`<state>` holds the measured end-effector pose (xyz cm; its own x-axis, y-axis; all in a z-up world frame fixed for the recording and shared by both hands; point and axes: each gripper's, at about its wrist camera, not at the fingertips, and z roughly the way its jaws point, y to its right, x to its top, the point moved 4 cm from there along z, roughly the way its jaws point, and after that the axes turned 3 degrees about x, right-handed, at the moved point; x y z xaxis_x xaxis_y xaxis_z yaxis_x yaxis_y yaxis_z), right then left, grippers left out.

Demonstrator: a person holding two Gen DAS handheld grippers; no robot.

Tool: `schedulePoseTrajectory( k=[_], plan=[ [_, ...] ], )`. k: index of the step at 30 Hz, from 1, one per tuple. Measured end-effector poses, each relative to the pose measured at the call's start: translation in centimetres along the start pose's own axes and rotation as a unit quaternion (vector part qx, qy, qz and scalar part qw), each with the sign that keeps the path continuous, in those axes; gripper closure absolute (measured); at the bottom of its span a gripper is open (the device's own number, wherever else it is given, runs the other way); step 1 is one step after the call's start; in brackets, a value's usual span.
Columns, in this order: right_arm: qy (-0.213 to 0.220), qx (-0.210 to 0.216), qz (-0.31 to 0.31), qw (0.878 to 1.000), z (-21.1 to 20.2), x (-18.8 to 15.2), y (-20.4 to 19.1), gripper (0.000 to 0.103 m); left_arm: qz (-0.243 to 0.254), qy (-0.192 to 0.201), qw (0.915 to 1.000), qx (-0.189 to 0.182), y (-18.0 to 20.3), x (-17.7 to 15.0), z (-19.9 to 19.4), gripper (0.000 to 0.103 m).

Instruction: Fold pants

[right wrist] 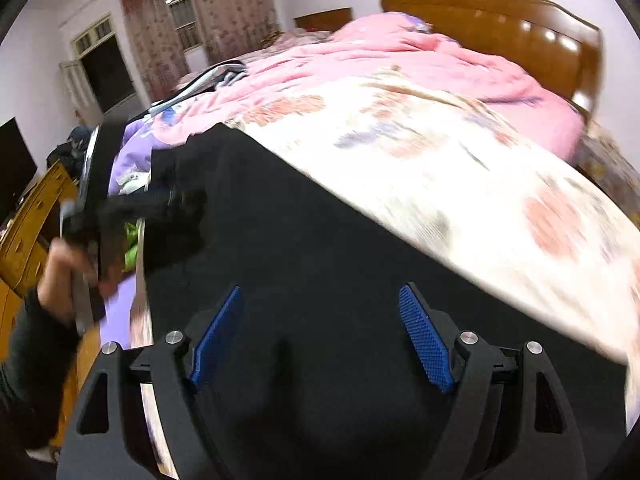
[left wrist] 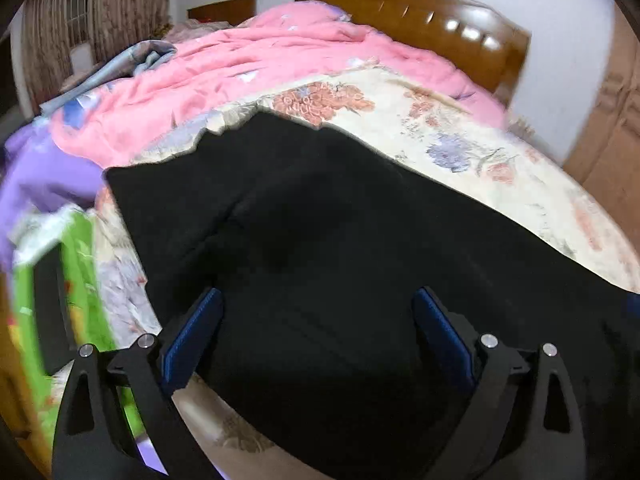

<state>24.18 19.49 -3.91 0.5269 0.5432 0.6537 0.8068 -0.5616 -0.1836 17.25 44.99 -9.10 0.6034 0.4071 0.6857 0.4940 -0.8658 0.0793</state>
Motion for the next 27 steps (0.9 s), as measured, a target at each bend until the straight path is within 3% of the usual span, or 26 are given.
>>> schedulePoseTrajectory(
  k=[3,7,11,12,13,16,18,20,22,24,27],
  plan=[
    [0.005,0.000,-0.027,1.000,3.8,4.4,-1.5,0.025,0.059,0.036,0.9976,0.005,0.8,-1.7,-0.8,0.002],
    [0.001,0.014,-0.028,1.000,9.4,9.9,-3.1,0.025,0.063,0.048,0.9968,-0.013,0.3,-2.3,-0.8,0.002],
    [-0.065,0.023,-0.066,0.995,16.6,12.4,-4.7,0.025,0.075,0.041,0.9963,-0.011,1.0,-2.1,-0.3,0.002],
    [-0.089,0.004,-0.085,0.992,18.0,12.0,-4.8,0.025,0.076,0.040,0.9962,-0.010,1.0,-2.1,-0.1,0.002],
    [-0.104,-0.021,-0.099,0.989,18.9,11.6,-4.6,0.017,0.075,0.039,0.9963,-0.011,1.0,-2.2,0.0,0.002],
    [-0.089,-0.047,-0.070,0.992,18.6,12.3,-3.3,0.017,0.074,0.042,0.9963,-0.013,1.2,-2.6,-0.3,0.002],
    [-0.054,-0.060,-0.056,0.995,17.4,13.0,-3.3,0.017,0.073,0.042,0.9964,-0.011,1.2,-2.6,-0.3,0.002],
    [-0.031,-0.050,-0.065,0.996,17.0,13.4,-4.2,0.015,0.072,0.044,0.9964,-0.007,1.2,-2.8,-0.5,0.002],
    [-0.058,0.000,-0.084,0.995,18.3,12.9,-5.5,0.015,0.076,0.043,0.9962,-0.003,1.4,-2.9,-0.6,0.001],
    [-0.098,-0.008,-0.096,0.991,20.2,12.2,-5.4,0.015,0.079,0.040,0.9960,-0.004,1.5,-2.9,-0.6,0.001],
    [-0.054,-0.044,-0.024,0.997,18.2,13.3,-2.7,0.015,0.082,0.038,0.9959,-0.004,1.5,-2.6,-1.1,0.002]
  ],
)
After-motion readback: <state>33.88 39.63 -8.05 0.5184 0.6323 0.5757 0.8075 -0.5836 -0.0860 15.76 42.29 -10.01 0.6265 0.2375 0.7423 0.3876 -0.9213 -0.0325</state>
